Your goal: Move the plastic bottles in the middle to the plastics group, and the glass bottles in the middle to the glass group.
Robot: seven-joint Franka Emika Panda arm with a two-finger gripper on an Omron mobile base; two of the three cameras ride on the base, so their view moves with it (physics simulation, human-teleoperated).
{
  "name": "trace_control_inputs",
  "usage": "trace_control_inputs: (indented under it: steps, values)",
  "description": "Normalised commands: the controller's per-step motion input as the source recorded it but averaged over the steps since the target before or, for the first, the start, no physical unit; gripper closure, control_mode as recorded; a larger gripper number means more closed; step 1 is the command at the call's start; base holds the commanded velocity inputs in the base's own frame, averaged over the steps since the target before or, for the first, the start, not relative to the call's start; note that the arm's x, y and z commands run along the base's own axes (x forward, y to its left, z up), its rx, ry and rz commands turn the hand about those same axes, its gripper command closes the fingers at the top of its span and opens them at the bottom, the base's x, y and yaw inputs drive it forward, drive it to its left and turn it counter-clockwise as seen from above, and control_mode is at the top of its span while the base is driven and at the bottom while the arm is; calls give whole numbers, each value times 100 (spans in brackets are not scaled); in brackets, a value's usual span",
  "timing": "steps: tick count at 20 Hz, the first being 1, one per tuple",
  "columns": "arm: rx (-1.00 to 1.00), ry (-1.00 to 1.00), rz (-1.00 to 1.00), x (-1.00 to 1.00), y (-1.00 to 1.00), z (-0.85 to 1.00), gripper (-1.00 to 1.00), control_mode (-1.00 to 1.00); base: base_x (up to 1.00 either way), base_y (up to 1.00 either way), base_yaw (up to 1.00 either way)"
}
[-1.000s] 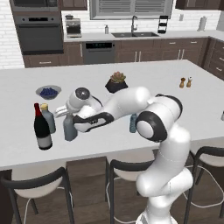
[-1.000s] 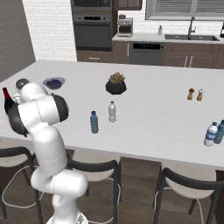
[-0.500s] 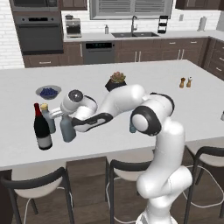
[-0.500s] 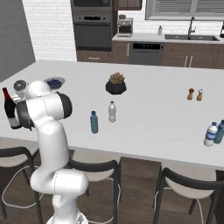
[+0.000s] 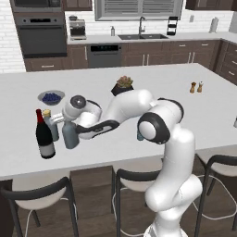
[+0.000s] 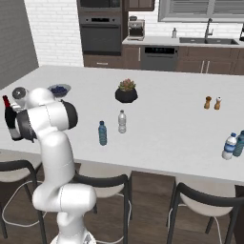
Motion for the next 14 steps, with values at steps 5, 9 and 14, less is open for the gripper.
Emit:
trace_control_inputs:
  steps: [5, 9, 14]
  values:
    - [14, -1, 0, -1, -8, 0, 100, -100, 0, 0, 0]
    - [2, 0, 0, -1, 0, 0, 100, -100, 0, 0, 0]
    - [0, 0, 0, 0, 0, 0, -100, -100, 0, 0, 0]
